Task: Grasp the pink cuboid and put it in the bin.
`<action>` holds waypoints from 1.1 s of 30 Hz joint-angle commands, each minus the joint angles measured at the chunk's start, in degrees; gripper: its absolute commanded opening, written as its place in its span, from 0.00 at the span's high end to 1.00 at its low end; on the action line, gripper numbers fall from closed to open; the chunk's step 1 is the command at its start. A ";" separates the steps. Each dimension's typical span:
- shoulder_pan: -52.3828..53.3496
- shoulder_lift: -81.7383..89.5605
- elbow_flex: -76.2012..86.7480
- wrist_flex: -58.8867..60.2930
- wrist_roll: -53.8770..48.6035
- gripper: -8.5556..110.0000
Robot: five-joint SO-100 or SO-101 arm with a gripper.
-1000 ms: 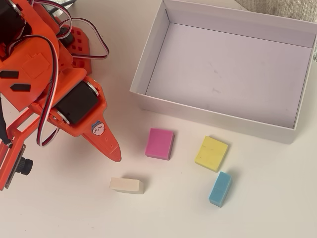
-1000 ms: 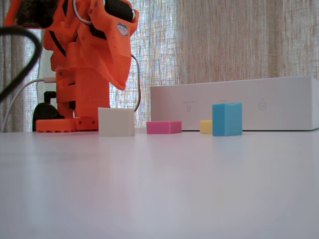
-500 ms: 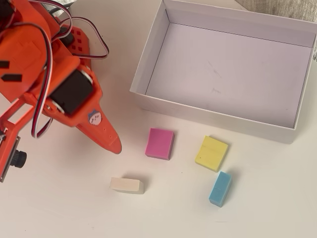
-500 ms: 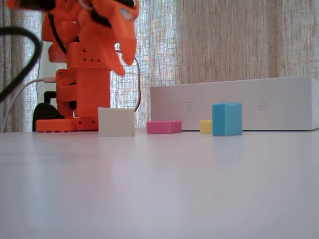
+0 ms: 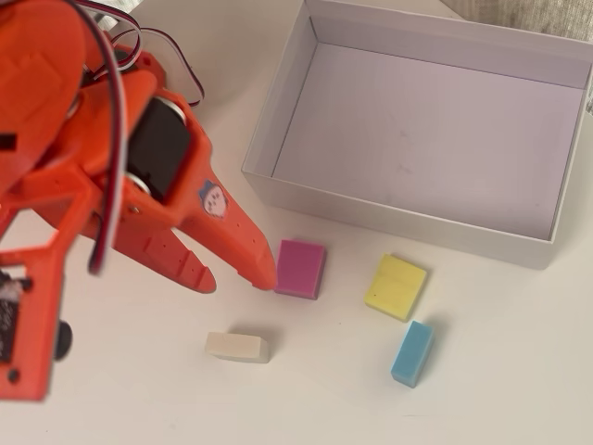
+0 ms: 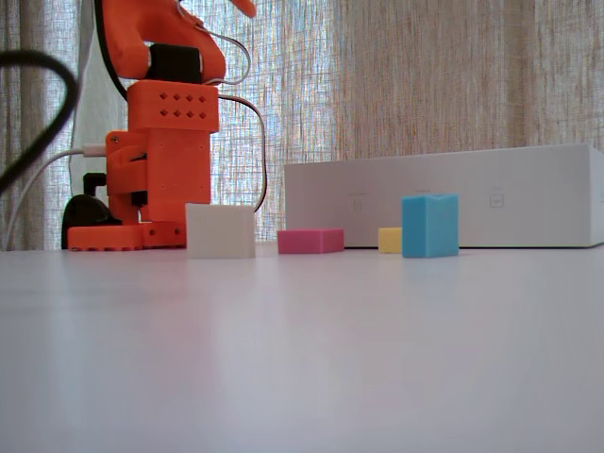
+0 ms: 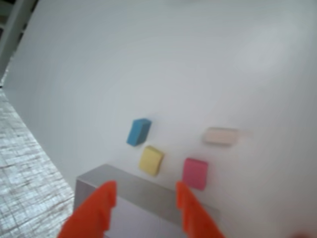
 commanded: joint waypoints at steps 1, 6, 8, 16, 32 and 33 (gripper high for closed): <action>0.09 -7.29 -8.79 5.36 -0.79 0.81; 0.09 -12.74 -8.61 10.72 -2.11 0.81; 0.00 -14.15 -7.03 10.81 -2.11 0.81; -0.88 -19.78 -1.58 6.24 -2.55 0.78; -1.93 -23.38 13.10 -8.88 -3.78 0.73; -2.20 -23.73 13.36 -9.67 -3.78 0.73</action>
